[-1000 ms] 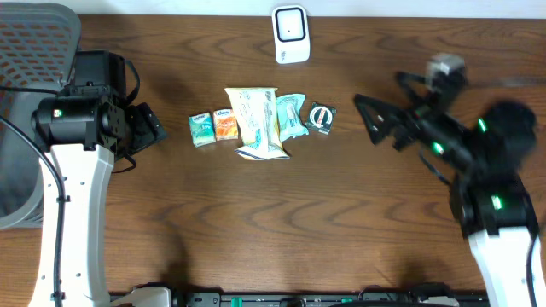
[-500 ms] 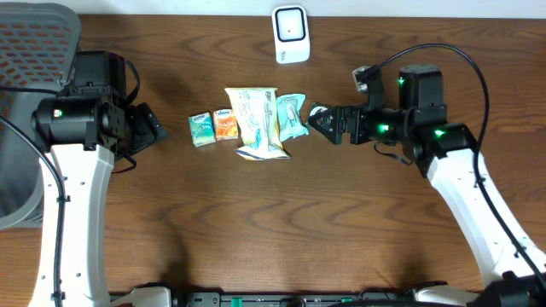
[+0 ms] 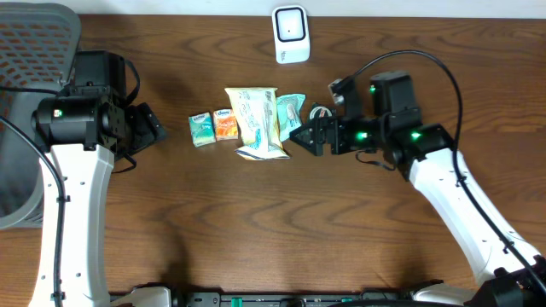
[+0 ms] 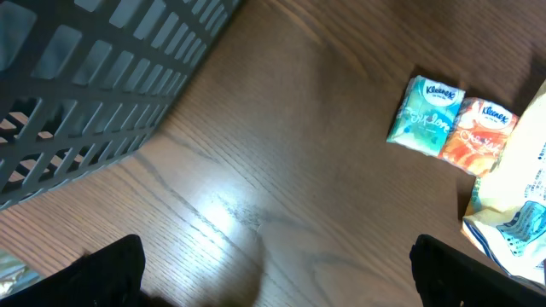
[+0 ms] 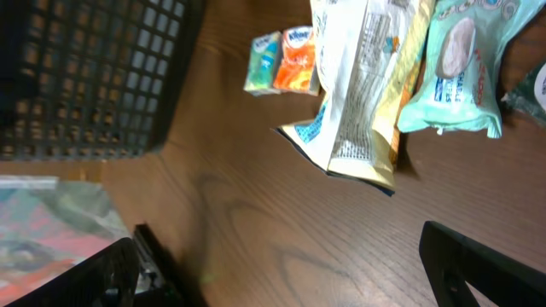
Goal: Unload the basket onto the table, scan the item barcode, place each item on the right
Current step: 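Grasp the mint-green wet-wipe packet with the right gripper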
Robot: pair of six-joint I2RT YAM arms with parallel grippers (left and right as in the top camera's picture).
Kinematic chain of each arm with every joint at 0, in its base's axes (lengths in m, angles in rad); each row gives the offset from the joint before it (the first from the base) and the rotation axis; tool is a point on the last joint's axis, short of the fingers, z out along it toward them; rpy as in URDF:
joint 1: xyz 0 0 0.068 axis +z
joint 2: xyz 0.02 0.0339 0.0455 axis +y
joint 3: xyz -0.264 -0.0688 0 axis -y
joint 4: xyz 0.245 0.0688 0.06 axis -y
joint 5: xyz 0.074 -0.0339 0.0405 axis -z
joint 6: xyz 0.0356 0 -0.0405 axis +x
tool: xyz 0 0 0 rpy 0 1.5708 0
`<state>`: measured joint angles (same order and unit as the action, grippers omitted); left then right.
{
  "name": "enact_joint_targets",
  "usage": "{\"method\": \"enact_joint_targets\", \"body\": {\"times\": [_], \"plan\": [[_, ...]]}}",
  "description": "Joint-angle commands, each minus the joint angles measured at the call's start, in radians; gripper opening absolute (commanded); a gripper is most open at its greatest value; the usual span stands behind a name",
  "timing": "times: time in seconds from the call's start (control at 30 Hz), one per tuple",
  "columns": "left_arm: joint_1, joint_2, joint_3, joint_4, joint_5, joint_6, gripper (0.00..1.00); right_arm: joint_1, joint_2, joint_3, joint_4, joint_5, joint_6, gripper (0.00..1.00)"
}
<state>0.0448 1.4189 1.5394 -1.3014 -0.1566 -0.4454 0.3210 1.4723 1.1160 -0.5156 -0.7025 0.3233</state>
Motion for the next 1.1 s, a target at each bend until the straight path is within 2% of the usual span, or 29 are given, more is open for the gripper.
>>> {"method": "enact_joint_targets", "body": {"times": [0.0,0.17,0.37,0.5,0.7,0.97,1.07], "plan": [[0.005,0.005,-0.004,-0.003,-0.01,-0.009,0.98,0.061,0.005,0.013,-0.013,0.122,0.014,0.99],[0.005,0.005,-0.004,-0.003,-0.01,-0.009,0.98,0.154,0.005,0.013,-0.023,0.259,0.024,0.99],[0.005,0.005,-0.004,-0.003,-0.01,-0.009,0.98,0.203,0.005,0.037,-0.019,0.282,0.066,0.99],[0.005,0.005,-0.004,-0.003,-0.01,-0.009,0.98,0.204,0.007,0.139,-0.069,0.286,0.022,0.99],[0.005,0.005,-0.004,-0.003,-0.01,-0.009,0.98,0.204,0.098,0.402,-0.272,0.424,-0.026,0.99],[0.005,0.005,-0.004,-0.003,-0.01,-0.009,0.98,0.203,0.502,0.926,-0.745,0.465,-0.097,0.99],[0.005,0.005,-0.004,-0.003,-0.01,-0.009,0.98,0.204,0.619,1.006,-0.809,0.456,-0.092,0.99]]}}
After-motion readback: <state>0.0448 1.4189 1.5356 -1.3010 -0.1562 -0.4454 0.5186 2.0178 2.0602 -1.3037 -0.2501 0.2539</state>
